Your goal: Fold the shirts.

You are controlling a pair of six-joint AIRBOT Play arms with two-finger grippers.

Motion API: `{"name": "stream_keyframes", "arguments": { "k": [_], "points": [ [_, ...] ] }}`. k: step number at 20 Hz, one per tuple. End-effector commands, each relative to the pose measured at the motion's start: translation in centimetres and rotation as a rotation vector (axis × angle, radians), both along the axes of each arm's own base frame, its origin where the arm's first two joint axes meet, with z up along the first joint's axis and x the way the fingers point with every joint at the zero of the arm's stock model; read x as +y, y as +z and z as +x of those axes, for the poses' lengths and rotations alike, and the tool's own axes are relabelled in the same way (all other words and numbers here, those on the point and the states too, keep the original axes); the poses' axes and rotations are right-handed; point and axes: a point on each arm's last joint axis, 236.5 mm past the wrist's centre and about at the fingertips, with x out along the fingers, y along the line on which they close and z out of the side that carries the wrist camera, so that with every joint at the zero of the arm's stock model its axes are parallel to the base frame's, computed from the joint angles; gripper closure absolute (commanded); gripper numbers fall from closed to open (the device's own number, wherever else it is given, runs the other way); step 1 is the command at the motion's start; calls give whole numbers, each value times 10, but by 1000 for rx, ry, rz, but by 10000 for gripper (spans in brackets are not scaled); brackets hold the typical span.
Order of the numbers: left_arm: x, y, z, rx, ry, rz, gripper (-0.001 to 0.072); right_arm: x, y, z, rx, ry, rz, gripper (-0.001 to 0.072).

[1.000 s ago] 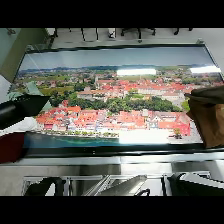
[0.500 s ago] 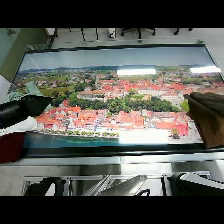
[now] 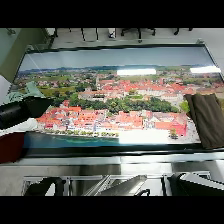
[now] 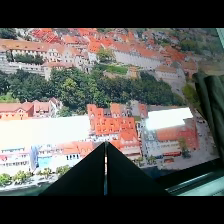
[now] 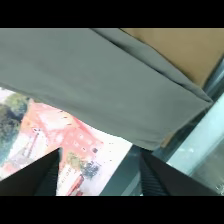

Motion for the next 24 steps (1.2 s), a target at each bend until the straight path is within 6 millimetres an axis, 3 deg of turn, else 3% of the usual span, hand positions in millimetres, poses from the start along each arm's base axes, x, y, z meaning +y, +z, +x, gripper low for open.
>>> {"name": "stream_keyframes", "arguments": {
  "k": [1,2,3,4,7,9,11,13,15,17,20,24],
  "points": [
    [0,1,1,-4,3,0,689,5,0,3,5,0,10,240],
    [1,2,2,-10,6,-2,689,9,2,12,-22,15,16,344],
    [1,3,4,-18,12,-5,689,19,8,29,-77,65,22,622],
    [2,6,6,-30,20,-8,689,31,16,51,-147,123,23,687],
    [4,10,12,-53,36,-16,689,82,42,105,-287,304,1,687],
    [2,0,11,-11,20,-8,688,136,54,127,-328,481,-34,688],
    [1,-17,8,37,12,-9,689,207,58,135,-376,659,-66,688],
    [-5,-46,0,73,9,-23,689,281,52,127,-439,811,-93,688],
    [-21,-83,-23,153,-30,-42,689,350,32,101,-479,946,-78,687],
    [-39,-114,-46,198,-75,-52,689,397,13,78,-512,1040,-64,687],
    [-53,-137,-63,230,-98,-74,689,429,4,63,-542,1101,-45,687],
    [-55,-144,-72,224,-107,-82,688,449,4,45,-521,1151,44,686]
  ]
}}
